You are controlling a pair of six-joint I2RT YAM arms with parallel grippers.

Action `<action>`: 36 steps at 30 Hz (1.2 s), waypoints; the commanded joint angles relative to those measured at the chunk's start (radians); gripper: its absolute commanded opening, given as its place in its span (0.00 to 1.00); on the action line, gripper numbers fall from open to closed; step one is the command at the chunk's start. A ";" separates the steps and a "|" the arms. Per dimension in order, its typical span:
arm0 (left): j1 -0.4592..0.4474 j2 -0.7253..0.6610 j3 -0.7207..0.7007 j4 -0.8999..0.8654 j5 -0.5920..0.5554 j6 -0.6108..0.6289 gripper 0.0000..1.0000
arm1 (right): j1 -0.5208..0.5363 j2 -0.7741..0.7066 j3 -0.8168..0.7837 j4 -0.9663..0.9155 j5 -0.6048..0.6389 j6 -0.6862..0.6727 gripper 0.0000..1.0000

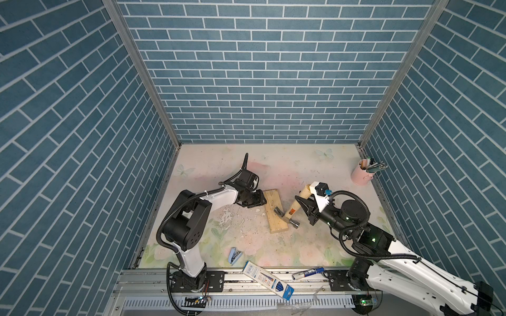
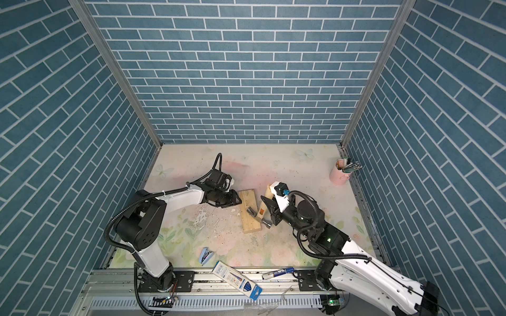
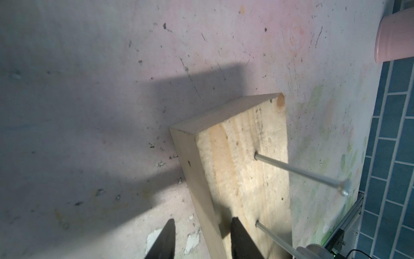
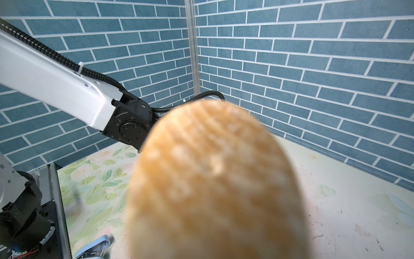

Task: Use a claw hammer to pull out a nail
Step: Remove the nail from the mounting plate.

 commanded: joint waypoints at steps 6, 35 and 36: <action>-0.017 0.029 -0.054 -0.115 -0.055 -0.007 0.41 | 0.008 -0.013 -0.065 -0.037 0.043 0.020 0.00; -0.019 0.028 -0.080 -0.086 -0.045 -0.030 0.41 | 0.014 -0.091 -0.192 0.079 0.070 0.040 0.00; -0.018 0.028 -0.081 -0.084 -0.043 -0.031 0.41 | 0.015 -0.093 -0.197 0.083 0.072 0.041 0.00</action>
